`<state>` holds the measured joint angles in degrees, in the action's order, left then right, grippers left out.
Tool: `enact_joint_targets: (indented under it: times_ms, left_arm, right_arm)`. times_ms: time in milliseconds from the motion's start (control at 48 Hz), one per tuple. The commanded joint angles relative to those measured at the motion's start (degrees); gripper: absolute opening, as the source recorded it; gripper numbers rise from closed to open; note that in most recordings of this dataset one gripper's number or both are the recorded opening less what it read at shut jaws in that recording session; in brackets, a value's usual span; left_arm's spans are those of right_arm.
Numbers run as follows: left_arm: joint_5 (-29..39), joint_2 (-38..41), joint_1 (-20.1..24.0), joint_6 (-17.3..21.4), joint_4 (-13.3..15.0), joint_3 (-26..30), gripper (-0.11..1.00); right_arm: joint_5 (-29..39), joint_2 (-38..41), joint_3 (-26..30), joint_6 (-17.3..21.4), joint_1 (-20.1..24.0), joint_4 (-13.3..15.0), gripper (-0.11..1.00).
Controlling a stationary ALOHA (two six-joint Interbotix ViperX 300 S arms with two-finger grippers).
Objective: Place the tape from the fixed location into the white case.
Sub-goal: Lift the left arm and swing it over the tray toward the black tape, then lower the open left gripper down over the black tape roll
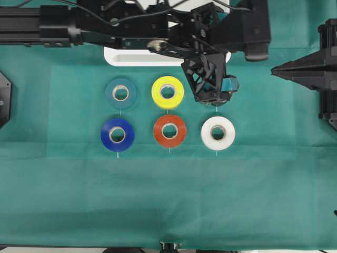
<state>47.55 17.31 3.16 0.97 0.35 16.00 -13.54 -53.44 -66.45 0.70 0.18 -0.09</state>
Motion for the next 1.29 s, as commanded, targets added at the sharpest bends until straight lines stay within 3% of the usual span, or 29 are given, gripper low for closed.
enact_joint_targets:
  times_ms: [0, 188, 876, 1063, 1272]
  left_arm:
    - [3.4, -0.3, 0.0, 0.0, -0.2, 4.1, 1.00]
    - [6.2, 0.9, 0.0, 0.1, -0.2, 6.8, 1.00]
    - [6.3, 0.9, 0.0, 1.2, -0.3, 6.7, 1.00]
    - [7.0, 0.8, -0.1, 7.0, -0.4, 6.5, 1.00]
    - [7.8, 0.8, -1.3, 18.9, -0.4, 6.4, 1.00]
  right_arm:
    - [-0.3, 0.4, 1.5, 0.1, 0.1, -0.1, 0.00]
    - [-0.3, 0.4, 1.5, 0.1, 0.1, -0.1, 0.00]
    - [0.2, 0.5, 1.5, 0.1, 0.1, -0.1, 0.00]
    - [0.2, 0.5, 1.5, 0.1, 0.1, -0.2, 0.00]
    - [0.2, 0.4, 1.6, 0.1, 0.1, -0.1, 0.00]
